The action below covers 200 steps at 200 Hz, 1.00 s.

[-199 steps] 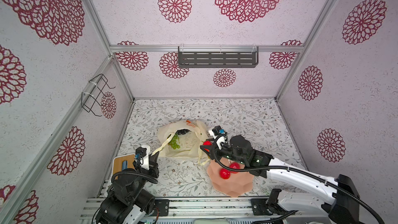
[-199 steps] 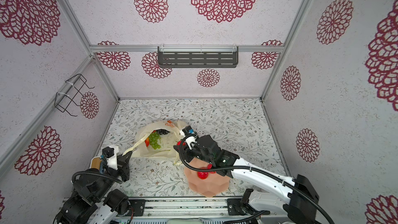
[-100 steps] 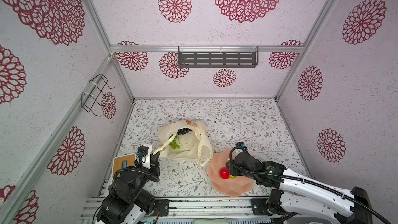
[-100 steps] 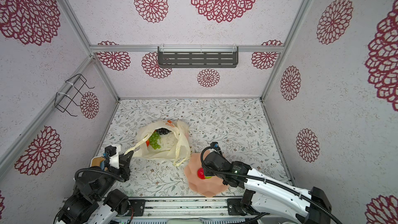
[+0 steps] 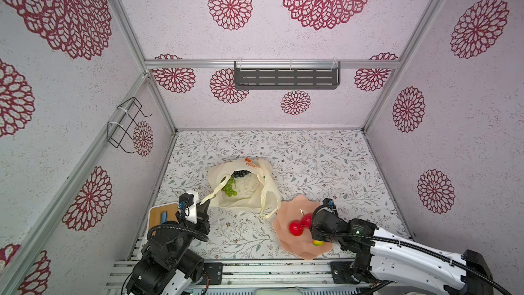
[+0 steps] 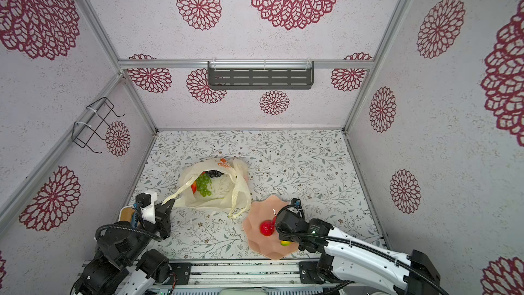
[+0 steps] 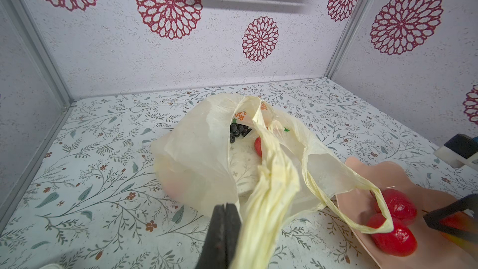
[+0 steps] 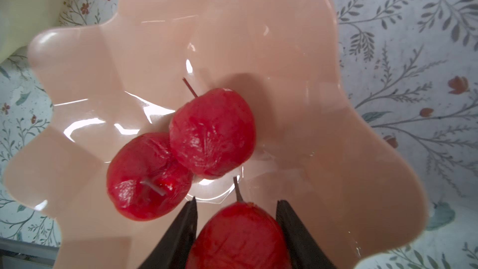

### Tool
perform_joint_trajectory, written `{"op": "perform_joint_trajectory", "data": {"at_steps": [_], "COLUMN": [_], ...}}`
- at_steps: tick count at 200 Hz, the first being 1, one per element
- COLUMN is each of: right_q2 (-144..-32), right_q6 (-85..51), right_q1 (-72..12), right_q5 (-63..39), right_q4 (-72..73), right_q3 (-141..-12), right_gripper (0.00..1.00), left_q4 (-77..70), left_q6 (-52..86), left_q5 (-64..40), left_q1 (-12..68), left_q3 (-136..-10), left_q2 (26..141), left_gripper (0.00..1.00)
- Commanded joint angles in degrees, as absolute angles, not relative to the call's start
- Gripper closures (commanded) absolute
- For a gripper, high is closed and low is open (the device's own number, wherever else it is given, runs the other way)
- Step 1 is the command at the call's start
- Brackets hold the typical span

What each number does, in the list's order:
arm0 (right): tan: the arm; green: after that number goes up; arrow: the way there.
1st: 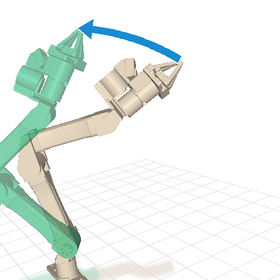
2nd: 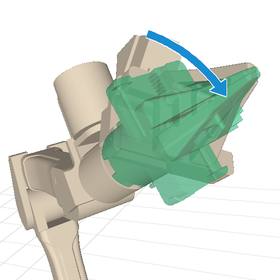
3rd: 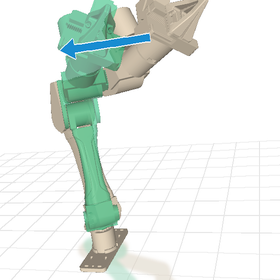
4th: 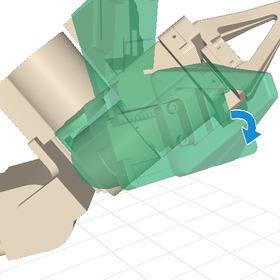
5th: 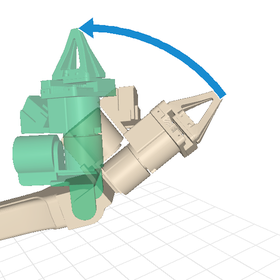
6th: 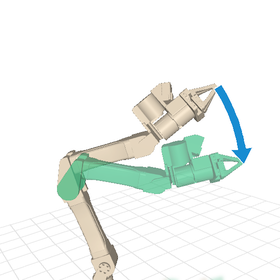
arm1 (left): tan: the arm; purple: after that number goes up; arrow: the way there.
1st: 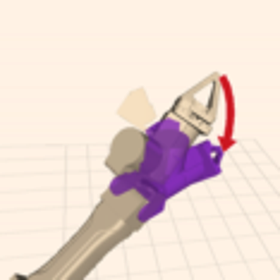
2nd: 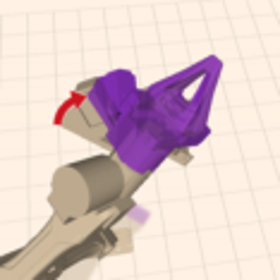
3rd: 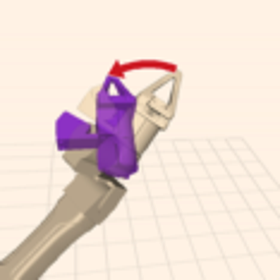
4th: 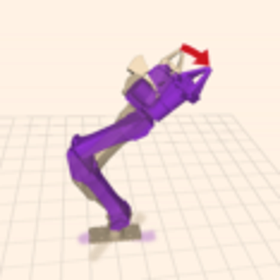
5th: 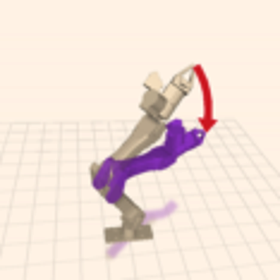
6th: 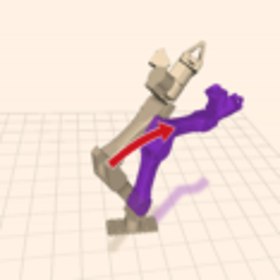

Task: Take fruits out of the plastic bag
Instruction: Place the fake fruit on the plate.

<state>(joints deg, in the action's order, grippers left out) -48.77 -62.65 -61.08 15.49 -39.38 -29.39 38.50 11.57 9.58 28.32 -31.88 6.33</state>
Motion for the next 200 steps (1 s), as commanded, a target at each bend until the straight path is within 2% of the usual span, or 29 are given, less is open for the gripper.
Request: {"op": "perform_joint_trajectory", "data": {"at_steps": [1, 52, 118, 123, 128, 150, 165, 185, 200], "right_q2": [-48.53, -50.82, -49.57, -49.43, -49.23, -48.37, -48.49, -51.75, -56.99], "right_q6": [-65.34, -63.58, -63.20, -63.21, -63.07, -59.24, -53.26, -38.40, -26.39], "right_q1": [-61.22, -61.18, -61.17, -61.17, -61.18, -61.26, -61.19, -61.21, -61.18], "right_q5": [17.20, 16.33, 16.88, 17.00, 17.24, 19.52, 22.09, 23.57, 20.90], "right_q4": [-37.97, -36.49, -39.62, -39.93, -40.27, -41.51, -39.81, -31.27, -21.02], "right_q3": [-28.38, -28.88, -30.45, -30.62, -30.94, -34.54, -38.85, -45.60, -49.96], "right_gripper": [0.74, 0.51, 0.34, 0.28, 0.26, 0.29, 0.36, 0.41, 0.48], "left_q4": [37.56, 37.53, 37.46, 37.53, 37.53, 37.58, 37.53, 37.39, 37.33], "left_q6": [10.77, 10.81, 10.29, 10.28, 10.21, 9.89, 9.59, 9.17, 8.70], "left_q5": [9.05, 9.05, 7.64, 7.53, 7.32, 6.74, 6.32, 4.92, 3.22], "left_q1": [27.88, 27.86, 27.93, 27.87, 27.89, 27.86, 27.89, 27.86, 27.89], "left_q3": [-31.38, -31.38, -31.38, -31.38, -31.38, -31.46, -31.38, -31.29, -31.22], "left_q2": [5.71, 5.89, 5.89, 5.88, 5.89, 5.62, 5.59, 5.79, 6.04], "left_gripper": [0.97, 0.98, 1.00, 1.00, 1.00, 1.00, 1.00, 1.00, 1.00]}}
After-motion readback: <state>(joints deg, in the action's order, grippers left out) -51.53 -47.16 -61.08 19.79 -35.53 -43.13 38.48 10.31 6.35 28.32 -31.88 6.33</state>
